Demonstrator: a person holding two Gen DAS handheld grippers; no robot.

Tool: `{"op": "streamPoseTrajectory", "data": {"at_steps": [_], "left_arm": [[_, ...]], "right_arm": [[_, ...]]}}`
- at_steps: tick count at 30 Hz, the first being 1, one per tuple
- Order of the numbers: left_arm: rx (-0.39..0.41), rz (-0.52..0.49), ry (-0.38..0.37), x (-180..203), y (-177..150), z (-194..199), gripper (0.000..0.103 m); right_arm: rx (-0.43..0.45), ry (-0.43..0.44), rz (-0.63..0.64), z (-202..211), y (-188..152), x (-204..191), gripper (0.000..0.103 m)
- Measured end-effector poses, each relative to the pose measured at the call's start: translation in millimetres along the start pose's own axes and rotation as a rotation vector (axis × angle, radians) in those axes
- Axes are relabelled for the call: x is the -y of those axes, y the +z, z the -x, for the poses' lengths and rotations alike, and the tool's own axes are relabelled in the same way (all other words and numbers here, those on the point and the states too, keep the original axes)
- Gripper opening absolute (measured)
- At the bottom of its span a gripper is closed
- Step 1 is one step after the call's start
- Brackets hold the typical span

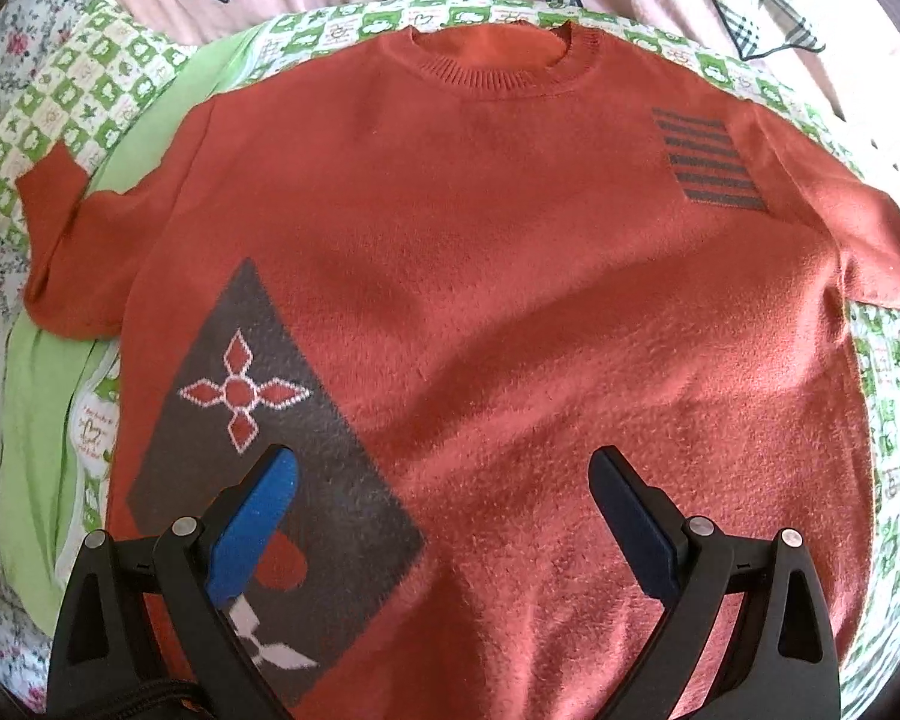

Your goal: Fold small clothes

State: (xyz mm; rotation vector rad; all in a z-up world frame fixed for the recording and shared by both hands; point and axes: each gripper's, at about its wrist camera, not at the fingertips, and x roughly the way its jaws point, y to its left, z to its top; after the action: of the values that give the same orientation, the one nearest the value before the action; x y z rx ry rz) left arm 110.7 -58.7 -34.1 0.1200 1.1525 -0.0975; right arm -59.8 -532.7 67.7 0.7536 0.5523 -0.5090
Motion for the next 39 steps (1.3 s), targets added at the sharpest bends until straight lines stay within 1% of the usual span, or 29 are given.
{"op": "streamPoseTrajectory", "data": {"at_steps": [1, 3, 5, 7, 12, 16, 19, 22, 26, 28, 30, 31, 32, 35, 39], "left_arm": [[0.008, -0.007, -0.004, -3, 2, 1, 0.098], [0.029, -0.021, -0.019, -13, 4, 4, 0.098], [0.04, -0.022, -0.035, -26, 6, 5, 0.098], [0.045, -0.008, -0.059, -45, 9, 5, 0.098], [0.081, 0.047, -0.168, -92, 14, 10, 0.098], [0.088, 0.087, -0.226, -127, 18, 10, 0.098], [0.09, 0.117, -0.258, -148, 25, 8, 0.098], [0.089, 0.152, -0.292, -165, 34, 3, 0.098], [0.089, 0.172, -0.316, -178, 46, -5, 0.098], [0.086, 0.178, -0.326, -180, 55, -12, 0.098], [0.083, 0.187, -0.339, -181, 65, -19, 0.098], [0.082, 0.191, -0.344, -180, 70, -23, 0.098], [0.078, 0.197, -0.353, -179, 75, -28, 0.098], [0.056, 0.216, -0.389, -171, 94, -47, 0.098], [0.023, 0.213, -0.384, -155, 121, -80, 0.098]], "right_arm": [[-0.018, 0.05, 0.019, -3, -11, -26, 0.008], [-0.048, 0.116, 0.033, -12, -28, -59, 0.008], [-0.101, 0.198, 0.035, -31, -51, -100, 0.008], [-0.152, 0.256, 0.055, -50, -75, -139, 0.008], [-0.303, 0.392, 0.11, -109, -142, -237, 0.008], [-0.42, 0.478, 0.149, -155, -199, -307, 0.008], [-0.489, 0.505, 0.183, -182, -236, -344, 0.008], [-0.543, 0.523, 0.184, -203, -263, -361, 0.008], [-0.6, 0.522, 0.206, -228, -288, -376, 0.008], [-0.611, 0.499, 0.218, -233, -294, -377, 0.013], [-0.633, 0.486, 0.198, -236, -297, -372, 0.026], [-0.629, 0.488, 0.185, -233, -296, -366, 0.041], [-0.618, 0.481, 0.174, -227, -292, -360, 0.052], [-0.562, 0.465, 0.157, -205, -277, -341, 0.054], [-0.499, 0.422, 0.167, -166, -259, -309, 0.054]]}}
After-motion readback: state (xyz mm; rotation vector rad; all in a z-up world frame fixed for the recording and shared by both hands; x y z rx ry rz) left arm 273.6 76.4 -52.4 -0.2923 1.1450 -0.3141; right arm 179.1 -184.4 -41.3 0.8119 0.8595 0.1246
